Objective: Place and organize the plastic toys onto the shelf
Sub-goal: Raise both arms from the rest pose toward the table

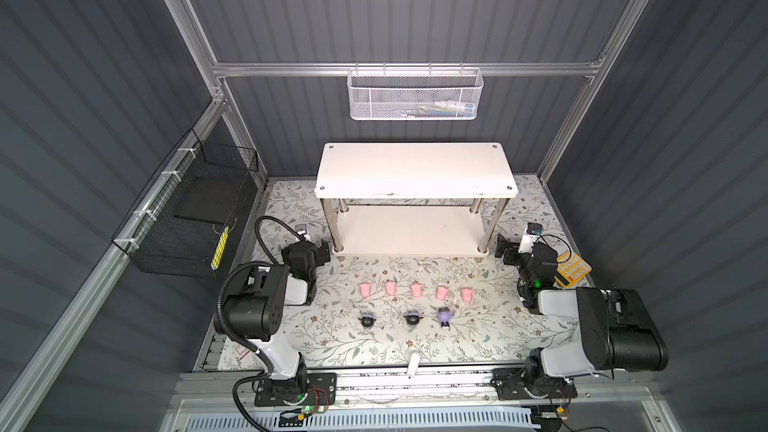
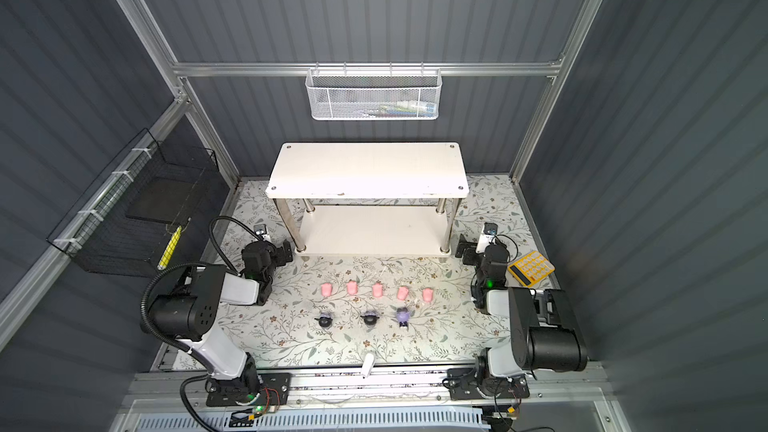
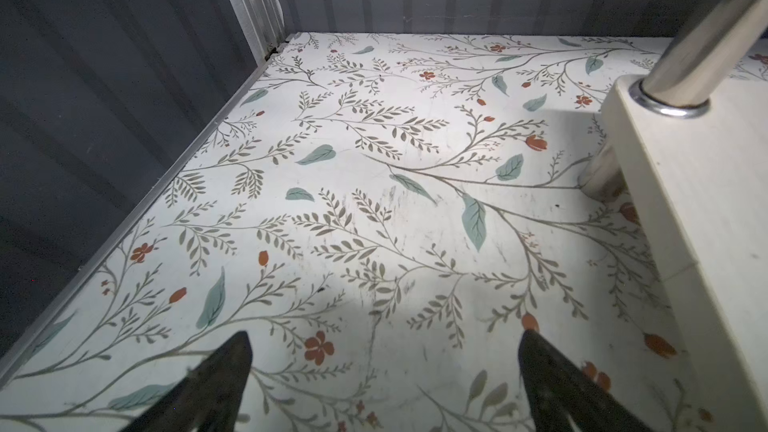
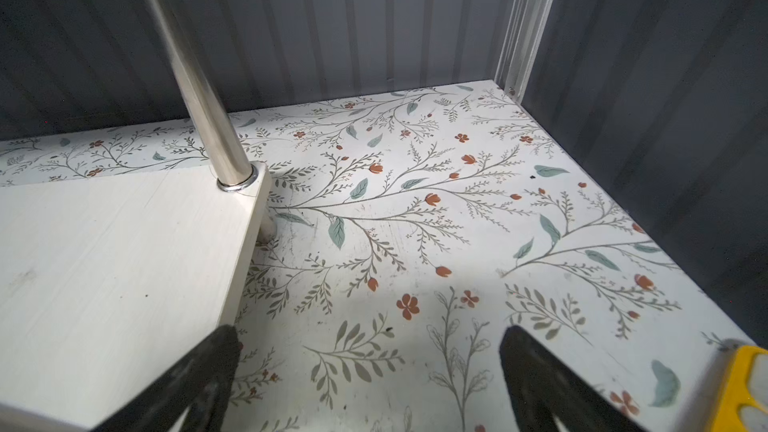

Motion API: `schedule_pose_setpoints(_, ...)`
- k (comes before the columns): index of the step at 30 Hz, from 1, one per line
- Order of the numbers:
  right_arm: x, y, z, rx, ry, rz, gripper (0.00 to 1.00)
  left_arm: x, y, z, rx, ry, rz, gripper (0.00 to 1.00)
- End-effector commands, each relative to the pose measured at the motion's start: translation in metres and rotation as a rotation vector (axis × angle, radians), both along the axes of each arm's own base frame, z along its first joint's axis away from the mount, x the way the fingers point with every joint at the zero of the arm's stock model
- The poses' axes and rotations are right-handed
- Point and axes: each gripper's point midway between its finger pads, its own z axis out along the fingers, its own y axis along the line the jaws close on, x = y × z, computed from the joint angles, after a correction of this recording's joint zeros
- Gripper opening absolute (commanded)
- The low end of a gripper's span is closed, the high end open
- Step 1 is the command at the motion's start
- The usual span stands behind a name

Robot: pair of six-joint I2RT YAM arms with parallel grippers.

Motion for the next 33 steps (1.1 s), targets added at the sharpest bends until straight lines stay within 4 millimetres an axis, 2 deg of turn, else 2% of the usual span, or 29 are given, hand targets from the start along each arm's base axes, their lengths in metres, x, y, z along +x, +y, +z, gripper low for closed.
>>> schedule_pose_setpoints(1, 0.005, 0.001, 0.009, -0.002, -0.023, 0.007, 0.99, 0.004, -0.005, 0.001, 0.014, -0.002, -0.025, 1.0)
schedule_pose_setpoints(30, 0.005, -0.004, 0.012, -0.001, -0.028, -0.019, 0.99, 0.003, -0.005, 0.001, 0.015, -0.002, -0.029, 1.0)
schedule_pose_setpoints(33, 0.007, -0.013, 0.023, 0.011, 0.03, -0.069, 0.99, 0.007, -0.005, 0.017, 0.018, -0.002, -0.025, 1.0)
